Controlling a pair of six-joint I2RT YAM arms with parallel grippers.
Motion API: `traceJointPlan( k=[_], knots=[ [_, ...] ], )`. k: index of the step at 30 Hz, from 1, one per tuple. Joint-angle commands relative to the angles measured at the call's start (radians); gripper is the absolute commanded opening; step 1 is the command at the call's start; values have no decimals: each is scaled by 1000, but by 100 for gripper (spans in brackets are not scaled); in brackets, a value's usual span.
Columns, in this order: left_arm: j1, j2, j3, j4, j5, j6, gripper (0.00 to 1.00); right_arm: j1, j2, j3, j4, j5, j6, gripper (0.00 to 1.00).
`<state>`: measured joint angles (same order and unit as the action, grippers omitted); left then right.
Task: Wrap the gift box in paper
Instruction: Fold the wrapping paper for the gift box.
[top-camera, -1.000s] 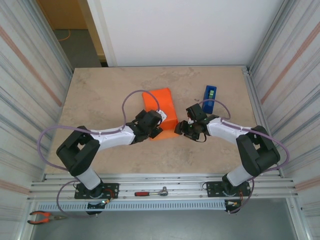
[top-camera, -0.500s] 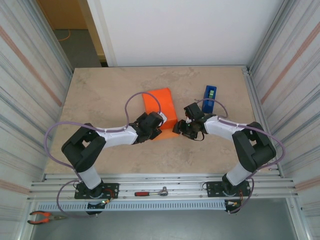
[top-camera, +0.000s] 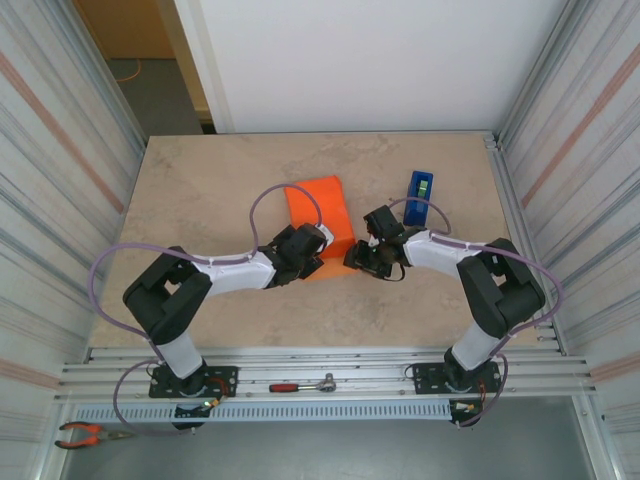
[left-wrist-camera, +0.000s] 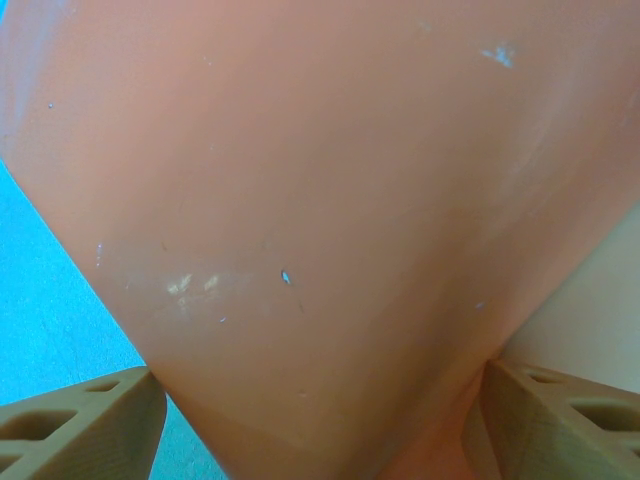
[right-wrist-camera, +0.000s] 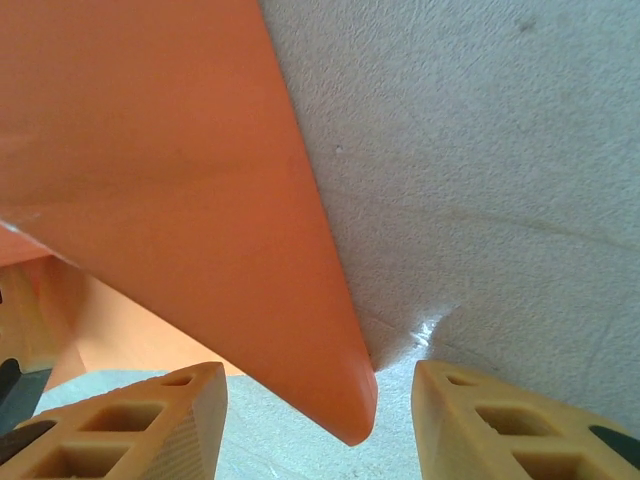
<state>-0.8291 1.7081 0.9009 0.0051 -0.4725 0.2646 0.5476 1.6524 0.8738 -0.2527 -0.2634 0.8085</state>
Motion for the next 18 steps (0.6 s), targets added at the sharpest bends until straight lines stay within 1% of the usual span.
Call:
traceJointPlan(
  k=[1, 10, 13, 18],
  knots=[
    [6, 24, 18, 4, 5, -10, 82, 12, 18, 14, 5, -12, 20, 49],
    [5, 29, 19, 1, 9, -12, 81, 12, 14, 6, 7, -5, 24, 32],
    [5, 31, 21, -5, 8, -15, 80, 11, 7, 9, 6, -5, 23, 22],
    [5, 41, 33, -13, 1, -13, 79, 12, -2, 20, 3, -13, 21, 3]
  ],
)
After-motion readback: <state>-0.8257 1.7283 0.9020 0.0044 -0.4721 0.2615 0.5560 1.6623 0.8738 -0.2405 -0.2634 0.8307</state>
